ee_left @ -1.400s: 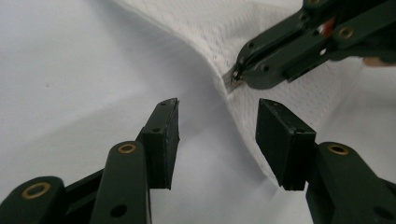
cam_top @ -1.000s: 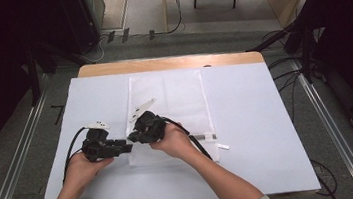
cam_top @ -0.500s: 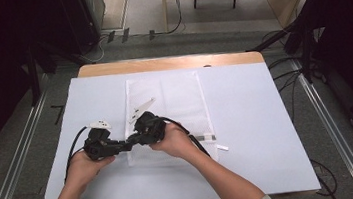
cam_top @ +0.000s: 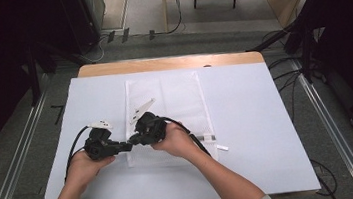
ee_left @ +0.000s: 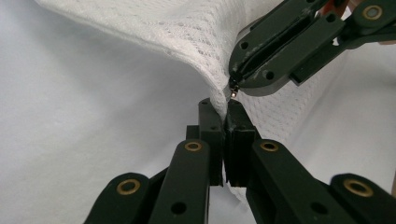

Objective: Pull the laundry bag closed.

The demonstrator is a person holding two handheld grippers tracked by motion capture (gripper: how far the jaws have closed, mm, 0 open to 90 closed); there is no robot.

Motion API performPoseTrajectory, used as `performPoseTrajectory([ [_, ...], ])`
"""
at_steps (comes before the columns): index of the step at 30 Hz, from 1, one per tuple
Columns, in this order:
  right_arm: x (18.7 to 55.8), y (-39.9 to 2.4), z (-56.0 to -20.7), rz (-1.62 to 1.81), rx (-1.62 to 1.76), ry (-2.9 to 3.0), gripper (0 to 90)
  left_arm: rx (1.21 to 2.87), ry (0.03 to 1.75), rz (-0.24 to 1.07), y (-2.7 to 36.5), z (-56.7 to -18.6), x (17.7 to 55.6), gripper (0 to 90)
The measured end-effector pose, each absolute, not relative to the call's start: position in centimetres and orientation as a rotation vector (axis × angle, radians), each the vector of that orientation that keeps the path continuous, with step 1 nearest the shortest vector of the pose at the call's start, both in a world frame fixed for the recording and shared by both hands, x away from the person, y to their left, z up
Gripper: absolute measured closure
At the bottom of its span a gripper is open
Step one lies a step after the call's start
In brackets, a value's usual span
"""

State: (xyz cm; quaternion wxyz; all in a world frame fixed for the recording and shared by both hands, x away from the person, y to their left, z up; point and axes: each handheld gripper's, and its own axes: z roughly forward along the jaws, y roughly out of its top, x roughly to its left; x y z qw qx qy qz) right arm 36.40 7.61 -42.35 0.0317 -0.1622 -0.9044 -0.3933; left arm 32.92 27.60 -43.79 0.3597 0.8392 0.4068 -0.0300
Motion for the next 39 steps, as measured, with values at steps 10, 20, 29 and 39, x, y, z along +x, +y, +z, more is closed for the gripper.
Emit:
performPoseTrajectory([
  [10, 36.4, 7.4, -42.7, -1.216, -0.507, -2.806, 88.6, 2.158, 1.056, -0.072, 27.9, -43.5, 32.9, 89.0],
  [20, 36.8, 6.7, -43.1, -1.217, -0.519, -2.814, 88.5, 2.158, 1.054, -0.066, 28.0, -43.5, 32.8, 88.9],
  [29, 37.0, 5.8, -43.2, -1.222, -0.535, -2.798, 88.5, 2.157, 1.043, -0.070, 28.0, -43.5, 32.7, 88.9],
  [39, 37.1, 5.0, -43.5, -1.219, -0.552, -2.794, 88.5, 2.153, 1.050, -0.066, 28.1, -43.4, 32.6, 88.8],
])
